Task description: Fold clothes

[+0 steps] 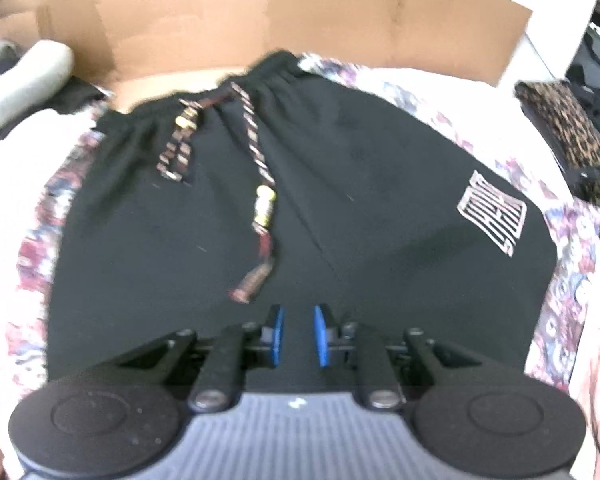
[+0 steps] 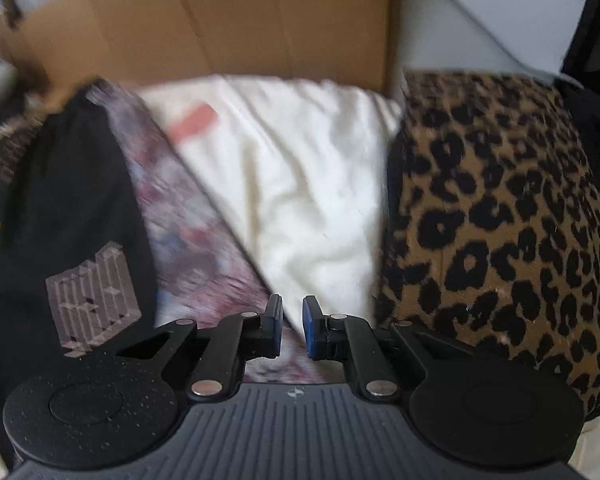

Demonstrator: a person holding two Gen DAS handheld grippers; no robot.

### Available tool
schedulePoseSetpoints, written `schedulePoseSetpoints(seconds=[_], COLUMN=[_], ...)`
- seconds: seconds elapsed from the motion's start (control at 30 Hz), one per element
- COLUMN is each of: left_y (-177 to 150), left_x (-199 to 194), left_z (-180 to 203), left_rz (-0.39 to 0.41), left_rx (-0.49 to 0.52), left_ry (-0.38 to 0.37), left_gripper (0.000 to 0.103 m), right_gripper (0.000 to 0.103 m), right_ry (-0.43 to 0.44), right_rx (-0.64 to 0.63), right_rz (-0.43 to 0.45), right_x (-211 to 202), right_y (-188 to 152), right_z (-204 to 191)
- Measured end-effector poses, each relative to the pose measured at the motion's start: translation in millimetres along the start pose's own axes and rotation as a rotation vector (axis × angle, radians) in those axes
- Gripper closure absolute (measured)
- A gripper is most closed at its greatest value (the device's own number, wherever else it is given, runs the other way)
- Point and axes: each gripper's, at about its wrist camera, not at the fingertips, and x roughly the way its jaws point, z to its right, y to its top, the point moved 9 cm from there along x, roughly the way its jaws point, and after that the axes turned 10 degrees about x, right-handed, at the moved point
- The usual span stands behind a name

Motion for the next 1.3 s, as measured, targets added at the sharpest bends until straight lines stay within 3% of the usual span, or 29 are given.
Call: schedulePoseSetpoints(seconds=[0.17, 0.27, 0.53, 0.93, 1.3], left_y=[2, -2, -53, -143, -195], left_x=[-19, -32, -74, -88, -70], left_z=[-29, -50, -94, -129, -126], left_rz=[0.024, 0.029, 0.014, -0.12, -0.203], left_rx=[-0.055, -0.069, -0.125, -0.251, -0.262], left_ry=[0.065, 0.122, 0.316, 0.46, 0.488], left_gripper=[0.084, 0.077, 0.077, 0.077, 0.077], right_gripper=[0.086, 0.086, 0.086, 0.086, 0.086], right_ry=[0.098, 0.13, 0.186, 0.208, 0.214], right_rx=[-0.013, -0.026, -0.092, -0.148, -0.166], right_rz=[0.017, 0.022, -0.023, -0.091, -0.152], right_x=[-23, -30, -33, -24, -15], right_y=[4, 6, -14, -43, -62], right_z=[-28, -42, -77, -105, -112])
